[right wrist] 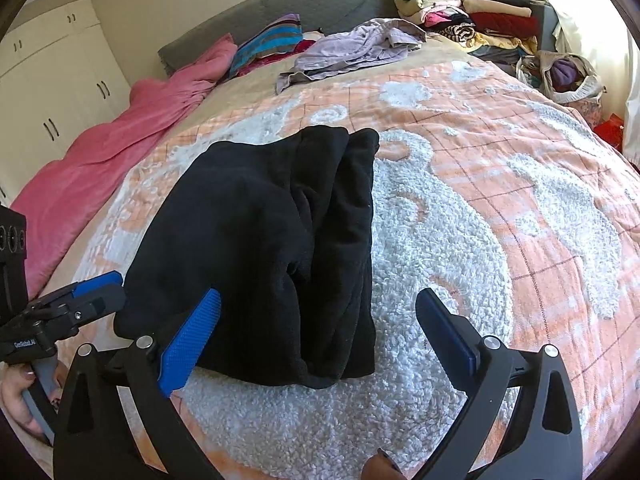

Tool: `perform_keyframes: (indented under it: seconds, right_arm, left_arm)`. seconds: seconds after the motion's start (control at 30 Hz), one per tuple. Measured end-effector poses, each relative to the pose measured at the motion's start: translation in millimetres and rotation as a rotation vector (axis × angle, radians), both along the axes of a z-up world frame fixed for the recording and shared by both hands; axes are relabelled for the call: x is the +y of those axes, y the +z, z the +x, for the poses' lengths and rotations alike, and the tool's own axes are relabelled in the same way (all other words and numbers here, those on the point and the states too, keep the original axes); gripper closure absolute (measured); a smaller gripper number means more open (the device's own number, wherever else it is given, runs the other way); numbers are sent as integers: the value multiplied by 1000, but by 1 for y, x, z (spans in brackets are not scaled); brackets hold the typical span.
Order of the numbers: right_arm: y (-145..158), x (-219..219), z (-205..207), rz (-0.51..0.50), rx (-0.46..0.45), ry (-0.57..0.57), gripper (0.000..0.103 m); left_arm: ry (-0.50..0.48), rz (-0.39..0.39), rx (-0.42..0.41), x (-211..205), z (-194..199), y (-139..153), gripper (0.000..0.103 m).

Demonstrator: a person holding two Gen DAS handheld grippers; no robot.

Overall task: Fold small clothes
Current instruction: 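Open both tools and release the folded sweatshirt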

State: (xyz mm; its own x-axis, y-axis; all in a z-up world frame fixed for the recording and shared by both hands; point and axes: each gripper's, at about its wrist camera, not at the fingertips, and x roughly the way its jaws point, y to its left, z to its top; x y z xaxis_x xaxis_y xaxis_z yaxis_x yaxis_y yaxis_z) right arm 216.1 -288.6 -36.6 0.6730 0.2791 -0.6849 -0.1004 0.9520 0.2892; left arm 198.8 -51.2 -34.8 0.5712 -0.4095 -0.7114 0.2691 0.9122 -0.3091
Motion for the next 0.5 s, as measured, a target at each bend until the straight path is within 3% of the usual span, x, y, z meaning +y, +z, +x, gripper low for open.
perform_keyframes:
  seconds: [0.3,0.37,0.5]
  right_arm:
    - [7,-1,-4,-20,-16,-21,5]
    - [9,-3,-5,-20,-21,-26,5]
    - [12,-3,-8,-23,-33,-35,5]
  left_arm:
    - [29,6,7,9,-2,4,15]
    - [35,5,6,12,-2,4,9]
    - [43,14,13,15,-3,6,10]
